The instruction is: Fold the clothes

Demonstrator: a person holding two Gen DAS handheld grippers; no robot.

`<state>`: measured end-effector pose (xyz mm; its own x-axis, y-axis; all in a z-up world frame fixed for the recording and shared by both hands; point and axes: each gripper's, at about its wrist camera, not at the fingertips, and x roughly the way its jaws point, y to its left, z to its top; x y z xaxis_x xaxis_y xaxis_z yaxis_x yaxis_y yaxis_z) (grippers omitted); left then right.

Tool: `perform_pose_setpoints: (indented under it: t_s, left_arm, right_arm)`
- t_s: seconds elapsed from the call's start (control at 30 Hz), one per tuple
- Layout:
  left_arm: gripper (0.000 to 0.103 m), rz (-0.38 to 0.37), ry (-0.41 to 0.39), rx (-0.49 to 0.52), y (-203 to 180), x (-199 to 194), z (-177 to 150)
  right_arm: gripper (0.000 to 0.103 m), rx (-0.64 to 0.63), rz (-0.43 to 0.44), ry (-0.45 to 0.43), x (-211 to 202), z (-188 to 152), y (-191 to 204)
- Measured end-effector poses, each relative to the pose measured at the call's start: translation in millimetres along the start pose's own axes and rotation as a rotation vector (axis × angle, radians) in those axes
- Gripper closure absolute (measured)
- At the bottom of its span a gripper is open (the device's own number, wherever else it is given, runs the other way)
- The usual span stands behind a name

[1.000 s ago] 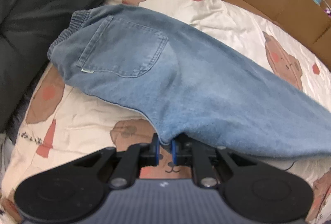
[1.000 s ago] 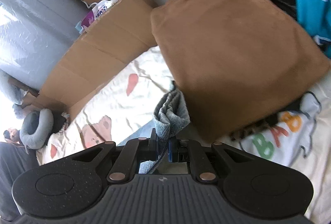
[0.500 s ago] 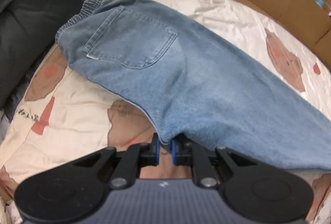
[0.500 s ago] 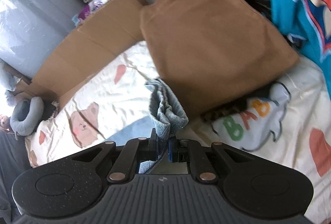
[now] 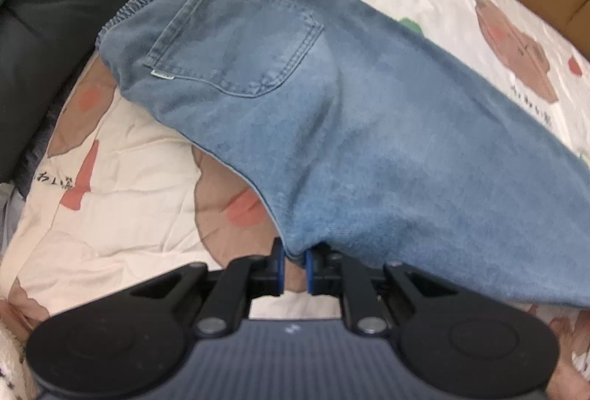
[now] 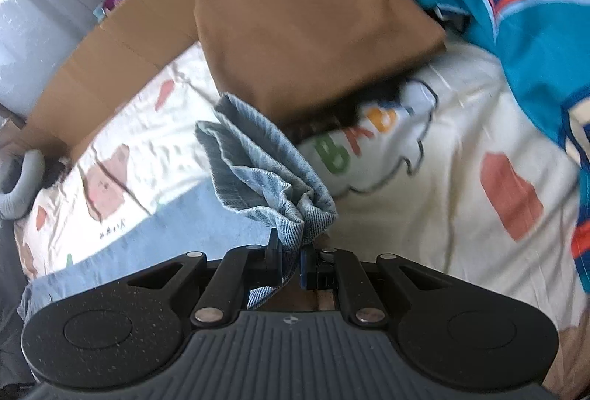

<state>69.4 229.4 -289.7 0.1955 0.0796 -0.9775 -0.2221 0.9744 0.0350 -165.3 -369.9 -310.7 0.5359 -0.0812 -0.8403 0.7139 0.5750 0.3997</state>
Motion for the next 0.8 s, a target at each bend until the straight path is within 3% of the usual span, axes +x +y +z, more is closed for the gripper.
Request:
perform_pose_setpoints:
  t_s: [0.23,0.5,0.73,0.77,0.8]
  left_arm:
    - [0.092,0.024,0.034,0.02,-4,1,0]
    - [0.093,0.054,0.09,0.043,-9,15,-1]
    - [0.093,0.063,0.14,0.046,-8,40,-3]
    - [0.102,0.064,0.162,0.05,-10,44,-6]
    - [0.102,0.071,0.174,0.052,-10,45,-8]
  right_arm:
    - [0.096,0.019,-0.026,0.033,1,-15,-11]
    - [0.096,0.154,-0.036,0.075,6,-27,-37]
    - [0.095,0.157,-0.059,0.11,26,-31,-45]
    - [0.095,0.167,-0.06,0.121,31,-32,-49]
    - [0.094,0.179,-0.062,0.132,36,-34,-52]
